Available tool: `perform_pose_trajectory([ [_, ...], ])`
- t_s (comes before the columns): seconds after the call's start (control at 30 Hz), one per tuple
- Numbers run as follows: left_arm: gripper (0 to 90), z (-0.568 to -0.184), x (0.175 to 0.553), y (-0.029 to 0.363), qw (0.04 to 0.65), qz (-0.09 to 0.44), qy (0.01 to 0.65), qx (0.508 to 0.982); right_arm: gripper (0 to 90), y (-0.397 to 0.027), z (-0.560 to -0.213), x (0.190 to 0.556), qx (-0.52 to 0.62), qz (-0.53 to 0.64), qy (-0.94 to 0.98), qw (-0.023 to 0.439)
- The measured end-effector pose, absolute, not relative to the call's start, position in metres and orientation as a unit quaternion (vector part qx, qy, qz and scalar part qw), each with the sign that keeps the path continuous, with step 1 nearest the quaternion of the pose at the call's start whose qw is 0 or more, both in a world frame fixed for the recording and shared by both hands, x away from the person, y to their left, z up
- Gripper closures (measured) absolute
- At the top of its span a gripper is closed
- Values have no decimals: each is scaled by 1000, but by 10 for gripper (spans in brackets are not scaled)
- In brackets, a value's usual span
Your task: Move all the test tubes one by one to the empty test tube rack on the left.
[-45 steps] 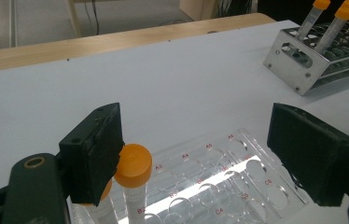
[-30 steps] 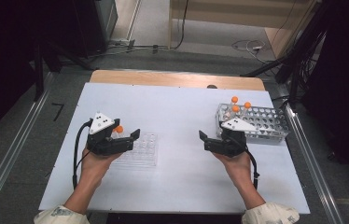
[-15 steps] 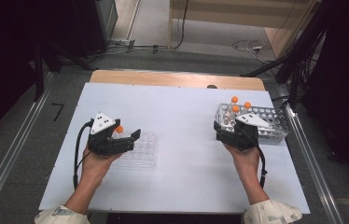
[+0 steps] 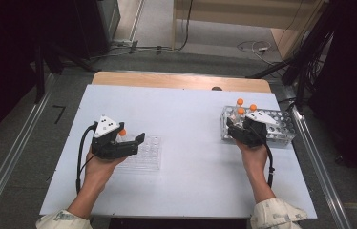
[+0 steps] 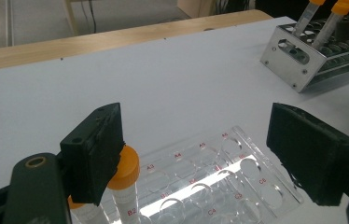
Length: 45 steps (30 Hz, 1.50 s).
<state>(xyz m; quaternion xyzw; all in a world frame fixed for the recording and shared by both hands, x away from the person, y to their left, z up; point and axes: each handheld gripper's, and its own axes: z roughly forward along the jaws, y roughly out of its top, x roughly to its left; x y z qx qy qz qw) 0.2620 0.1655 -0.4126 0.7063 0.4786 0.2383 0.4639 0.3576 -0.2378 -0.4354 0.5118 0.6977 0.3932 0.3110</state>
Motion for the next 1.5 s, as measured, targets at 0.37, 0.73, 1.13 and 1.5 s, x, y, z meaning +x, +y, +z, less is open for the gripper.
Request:
perform_pose_trajectory([
  [0.37, 197, -413, 262, 165, 463, 239, 478, 707, 527, -250, -445, 373, 516, 396, 694, 309],
  [0.73, 201, -413, 262, 165, 460, 239, 479, 708, 671, -250, -453, 381, 509, 394, 698, 315],
  [1.13, 203, -413, 262, 164, 461, 238, 479, 709, 712, -249, -453, 381, 507, 394, 698, 316],
  [1.5, 202, -413, 261, 164, 463, 238, 476, 708, 714, -249, -447, 377, 507, 403, 690, 324],
])
